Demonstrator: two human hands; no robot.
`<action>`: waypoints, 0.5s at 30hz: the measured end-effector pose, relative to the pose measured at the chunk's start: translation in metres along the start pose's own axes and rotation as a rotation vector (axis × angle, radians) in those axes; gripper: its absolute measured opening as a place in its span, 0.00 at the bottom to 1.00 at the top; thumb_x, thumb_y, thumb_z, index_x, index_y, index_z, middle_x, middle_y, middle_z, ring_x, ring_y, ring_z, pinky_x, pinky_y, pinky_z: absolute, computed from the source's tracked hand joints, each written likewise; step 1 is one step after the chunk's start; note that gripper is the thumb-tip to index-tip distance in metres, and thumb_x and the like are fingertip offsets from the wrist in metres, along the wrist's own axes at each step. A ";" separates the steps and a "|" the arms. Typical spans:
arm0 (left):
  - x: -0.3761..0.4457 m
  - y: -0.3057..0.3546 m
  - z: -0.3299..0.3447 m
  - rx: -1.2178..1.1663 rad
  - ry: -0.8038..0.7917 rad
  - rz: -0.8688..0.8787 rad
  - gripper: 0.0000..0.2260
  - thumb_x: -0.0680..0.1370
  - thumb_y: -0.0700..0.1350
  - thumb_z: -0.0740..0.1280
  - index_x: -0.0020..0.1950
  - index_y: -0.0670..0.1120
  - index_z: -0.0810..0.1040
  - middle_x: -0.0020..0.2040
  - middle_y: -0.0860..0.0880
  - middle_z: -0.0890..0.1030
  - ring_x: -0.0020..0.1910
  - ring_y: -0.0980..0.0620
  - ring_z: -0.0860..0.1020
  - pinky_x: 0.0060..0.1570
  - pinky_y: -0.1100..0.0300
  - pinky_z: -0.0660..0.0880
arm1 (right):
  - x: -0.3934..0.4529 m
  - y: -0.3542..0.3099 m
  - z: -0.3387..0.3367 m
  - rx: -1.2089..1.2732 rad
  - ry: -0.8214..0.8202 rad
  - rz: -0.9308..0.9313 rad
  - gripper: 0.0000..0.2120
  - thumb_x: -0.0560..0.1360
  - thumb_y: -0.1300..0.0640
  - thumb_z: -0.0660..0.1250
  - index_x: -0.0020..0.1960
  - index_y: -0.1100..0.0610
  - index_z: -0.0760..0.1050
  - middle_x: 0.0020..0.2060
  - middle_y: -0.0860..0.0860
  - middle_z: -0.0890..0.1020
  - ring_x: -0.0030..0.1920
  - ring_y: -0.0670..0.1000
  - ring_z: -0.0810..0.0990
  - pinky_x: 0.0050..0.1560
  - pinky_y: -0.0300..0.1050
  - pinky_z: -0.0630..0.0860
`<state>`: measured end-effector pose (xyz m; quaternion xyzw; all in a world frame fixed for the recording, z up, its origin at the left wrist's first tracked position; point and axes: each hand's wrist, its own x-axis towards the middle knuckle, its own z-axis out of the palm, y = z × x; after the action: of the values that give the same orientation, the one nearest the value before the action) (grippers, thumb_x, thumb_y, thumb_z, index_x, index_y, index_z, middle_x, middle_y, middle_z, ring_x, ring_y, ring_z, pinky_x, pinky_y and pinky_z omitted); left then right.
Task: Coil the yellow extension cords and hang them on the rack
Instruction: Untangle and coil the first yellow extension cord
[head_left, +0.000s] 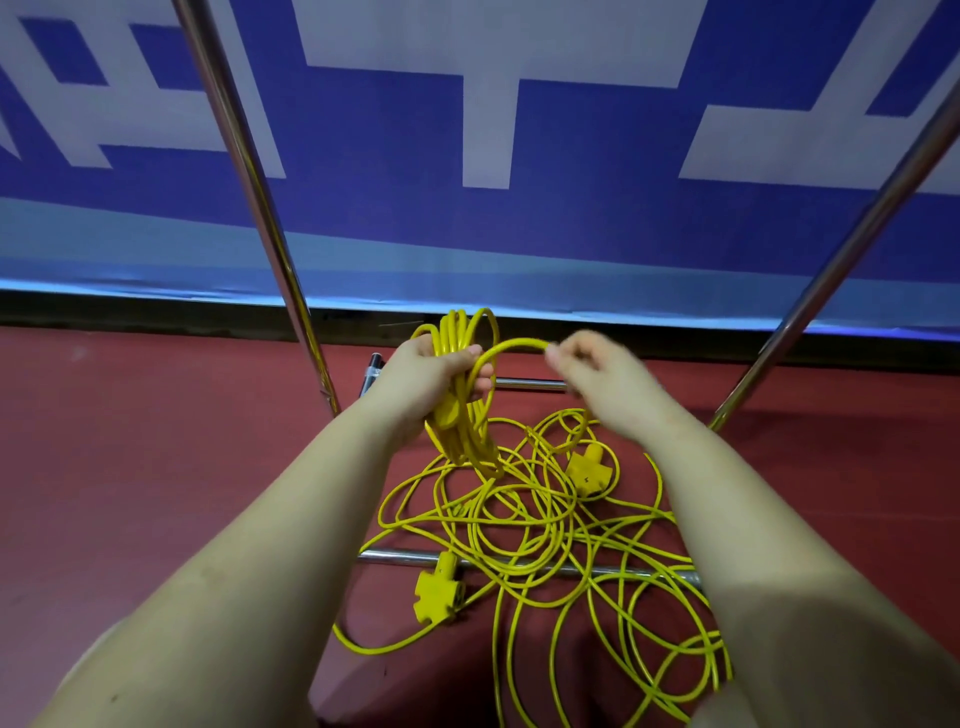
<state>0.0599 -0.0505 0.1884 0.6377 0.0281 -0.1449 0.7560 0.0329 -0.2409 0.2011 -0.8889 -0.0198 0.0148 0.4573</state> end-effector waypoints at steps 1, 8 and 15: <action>0.001 0.001 -0.002 0.010 -0.014 -0.014 0.01 0.79 0.38 0.64 0.48 0.40 0.73 0.35 0.45 0.83 0.33 0.51 0.83 0.39 0.56 0.81 | 0.001 -0.003 -0.003 0.158 0.105 -0.027 0.11 0.78 0.49 0.62 0.39 0.51 0.72 0.32 0.47 0.71 0.33 0.45 0.68 0.38 0.41 0.65; 0.002 0.000 -0.008 0.131 -0.093 -0.064 0.02 0.79 0.39 0.64 0.46 0.42 0.74 0.38 0.45 0.85 0.38 0.50 0.84 0.49 0.53 0.79 | -0.002 -0.007 -0.015 0.193 0.261 -0.052 0.11 0.72 0.50 0.70 0.34 0.52 0.75 0.31 0.49 0.66 0.32 0.47 0.64 0.33 0.39 0.63; 0.001 -0.002 -0.005 0.160 -0.100 -0.066 0.02 0.79 0.39 0.64 0.48 0.42 0.74 0.38 0.45 0.85 0.39 0.50 0.84 0.46 0.55 0.80 | -0.005 -0.005 -0.010 -0.144 0.116 -0.072 0.11 0.67 0.45 0.74 0.33 0.48 0.75 0.31 0.44 0.70 0.34 0.43 0.69 0.38 0.41 0.66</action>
<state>0.0606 -0.0463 0.1855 0.6869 -0.0005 -0.2031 0.6977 0.0286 -0.2464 0.2105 -0.9176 -0.0264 -0.0546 0.3929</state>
